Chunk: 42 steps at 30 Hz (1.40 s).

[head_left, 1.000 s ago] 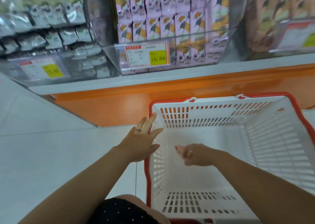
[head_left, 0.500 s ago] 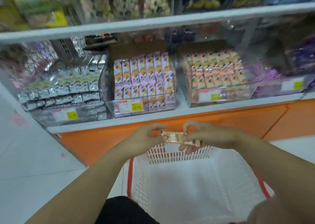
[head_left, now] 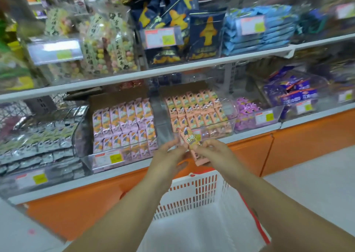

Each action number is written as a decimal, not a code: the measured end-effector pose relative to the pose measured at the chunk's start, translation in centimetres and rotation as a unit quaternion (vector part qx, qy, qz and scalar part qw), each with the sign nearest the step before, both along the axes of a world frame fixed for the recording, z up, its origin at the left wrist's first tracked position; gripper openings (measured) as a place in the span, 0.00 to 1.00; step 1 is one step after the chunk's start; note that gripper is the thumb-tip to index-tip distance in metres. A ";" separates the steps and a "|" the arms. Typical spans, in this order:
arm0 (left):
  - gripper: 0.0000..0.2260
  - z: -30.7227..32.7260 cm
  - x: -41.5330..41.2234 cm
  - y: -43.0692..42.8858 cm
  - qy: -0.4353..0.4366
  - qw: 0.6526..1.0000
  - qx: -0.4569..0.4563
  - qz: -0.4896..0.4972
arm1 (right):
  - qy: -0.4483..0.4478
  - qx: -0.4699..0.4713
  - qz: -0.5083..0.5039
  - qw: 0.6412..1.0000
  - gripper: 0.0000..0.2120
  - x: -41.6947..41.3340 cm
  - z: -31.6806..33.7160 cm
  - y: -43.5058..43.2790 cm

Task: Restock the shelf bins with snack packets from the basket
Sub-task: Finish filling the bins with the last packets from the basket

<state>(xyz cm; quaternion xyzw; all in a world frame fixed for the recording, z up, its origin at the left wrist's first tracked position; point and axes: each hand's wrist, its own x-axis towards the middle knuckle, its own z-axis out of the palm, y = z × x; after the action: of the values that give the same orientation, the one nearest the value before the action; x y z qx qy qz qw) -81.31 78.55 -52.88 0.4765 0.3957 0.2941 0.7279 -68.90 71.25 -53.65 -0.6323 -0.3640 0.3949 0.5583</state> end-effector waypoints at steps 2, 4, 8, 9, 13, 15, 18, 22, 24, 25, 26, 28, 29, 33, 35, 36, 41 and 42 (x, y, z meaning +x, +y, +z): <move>0.15 0.4 1.4 0.2 0.009 1.000 0.008 -0.017 | -0.015 0.023 -0.028 0.999 0.11 0.9 0.1 -0.2; 0.09 0.7 3.0 0.6 0.017 0.999 0.031 -0.009 | -0.020 0.053 -0.050 0.997 0.10 2.0 0.2 0.0; 0.08 1.4 6.5 2.3 0.026 0.997 0.071 0.016 | -0.008 0.099 -0.073 0.992 0.02 4.5 -0.1 1.1; 0.09 1.5 7.4 3.0 0.036 0.996 0.076 0.015 | -0.014 0.109 -0.079 0.991 0.03 5.3 -0.2 1.4; 0.16 1.5 11.1 6.2 0.072 0.990 0.117 0.012 | -0.110 0.090 -0.142 0.980 0.12 9.0 -1.1 2.8; 0.14 1.5 13.3 7.6 0.088 0.986 0.140 0.021 | -0.236 0.040 -0.183 0.954 0.18 11.3 -2.2 3.5; 0.13 1.4 16.7 9.1 0.104 0.979 0.167 0.047 | -0.393 -0.045 -0.164 0.904 0.26 13.3 -3.9 3.9; 0.12 0.1 20.4 10.4 0.150 0.968 0.196 0.033 | -0.450 -0.124 -0.124 0.876 0.30 14.3 -5.6 4.0; 0.09 -0.5 21.8 10.8 0.175 0.964 0.196 0.039 | -0.437 -0.124 -0.117 0.883 0.31 14.4 -5.8 4.1; 0.07 -0.9 22.4 11.0 0.185 0.962 0.197 0.038 | -0.432 -0.121 -0.118 0.886 0.31 14.4 -5.9 4.1; 0.05 -1.2 22.9 11.0 0.197 0.960 0.198 0.029 | -0.431 -0.118 -0.121 0.886 0.31 14.5 -6.0 4.1; 0.09 -1.9 23.6 11.0 0.217 0.955 0.203 -0.006 | -0.433 -0.112 -0.126 0.885 0.31 14.5 -6.2 4.1; 0.10 -2.2 23.8 11.0 0.227 0.950 0.215 -0.020 | -0.432 -0.108 -0.126 0.886 0.31 14.6 -6.3 4.2; 0.08 -2.5 24.0 11.0 0.273 0.919 0.280 -0.051 | -0.419 -0.087 -0.135 0.894 0.29 14.6 -6.4 4.4; 0.12 -2.5 23.8 10.8 0.280 0.905 0.316 -0.058 | -0.418 -0.069 -0.146 0.894 0.29 14.5 -6.5 4.6; 0.16 -2.5 23.6 10.7 0.289 0.893 0.339 -0.063 | -0.418 -0.061 -0.154 0.893 0.29 14.4 -6.5 4.6; 0.18 -2.4 23.3 10.3 0.344 0.848 0.394 -0.085 | -0.420 -0.060 -0.145 0.894 0.31 14.3 -6.4 4.6; 0.19 -2.4 23.3 10.3 0.364 0.835 0.402 -0.095 | -0.419 -0.068 -0.135 0.895 0.32 14.3 -6.4 4.6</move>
<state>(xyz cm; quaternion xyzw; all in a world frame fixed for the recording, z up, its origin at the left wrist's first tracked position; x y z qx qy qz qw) -57.98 88.90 -55.24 0.8349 0.4319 0.1620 0.3003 -54.61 75.85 -60.07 -0.8185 -0.4483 0.0378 0.3574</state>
